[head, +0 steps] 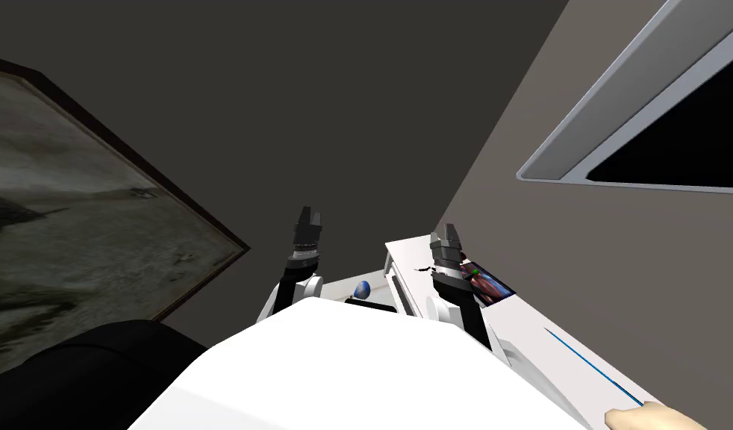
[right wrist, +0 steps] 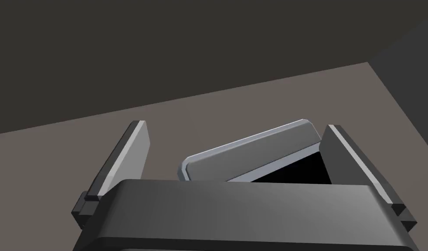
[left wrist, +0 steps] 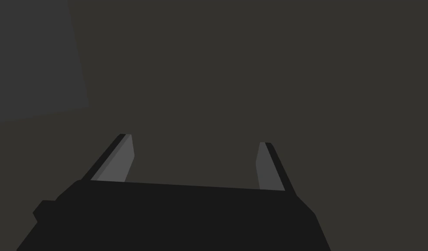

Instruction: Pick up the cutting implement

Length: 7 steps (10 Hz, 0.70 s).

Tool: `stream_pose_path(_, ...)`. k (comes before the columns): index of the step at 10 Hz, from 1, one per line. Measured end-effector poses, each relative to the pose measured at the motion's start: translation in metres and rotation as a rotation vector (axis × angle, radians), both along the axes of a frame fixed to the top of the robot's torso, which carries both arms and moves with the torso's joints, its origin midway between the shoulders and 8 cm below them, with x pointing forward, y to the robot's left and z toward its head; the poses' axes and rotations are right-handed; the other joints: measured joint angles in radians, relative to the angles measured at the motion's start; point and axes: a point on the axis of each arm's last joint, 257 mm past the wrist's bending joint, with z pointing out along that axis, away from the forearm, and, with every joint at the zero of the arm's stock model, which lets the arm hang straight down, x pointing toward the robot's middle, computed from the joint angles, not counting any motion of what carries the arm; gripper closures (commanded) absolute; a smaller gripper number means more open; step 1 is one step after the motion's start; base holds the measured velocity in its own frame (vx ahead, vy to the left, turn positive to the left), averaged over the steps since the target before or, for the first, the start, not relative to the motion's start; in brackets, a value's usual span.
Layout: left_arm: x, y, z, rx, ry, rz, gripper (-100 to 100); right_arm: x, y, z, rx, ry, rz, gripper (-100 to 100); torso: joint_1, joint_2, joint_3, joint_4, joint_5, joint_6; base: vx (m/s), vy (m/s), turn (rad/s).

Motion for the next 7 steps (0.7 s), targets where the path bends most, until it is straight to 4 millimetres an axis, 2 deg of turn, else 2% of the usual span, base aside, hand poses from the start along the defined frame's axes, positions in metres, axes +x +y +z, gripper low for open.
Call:
stream_pose_path(3, 0.0, 0.0, 0.0, 0.0, 0.0, 0.0, 0, 0.004, 0.02, -0.006, -0.099, 0.02, 0.055, -100, 0.008, 0.003, 0.002, 0.001, 0.002, 0.0, -0.045, 0.117, 0.046)
stream_pose_path(7, 0.0, 0.0, 0.0, 0.0, 0.0, 0.0, 0, 0.014, 0.051, -0.021, -0.239, 0.046, 0.131, -100, 0.005, 0.001, 0.001, 0.0, 0.001, 0.0, -0.02, 0.072, 0.046)
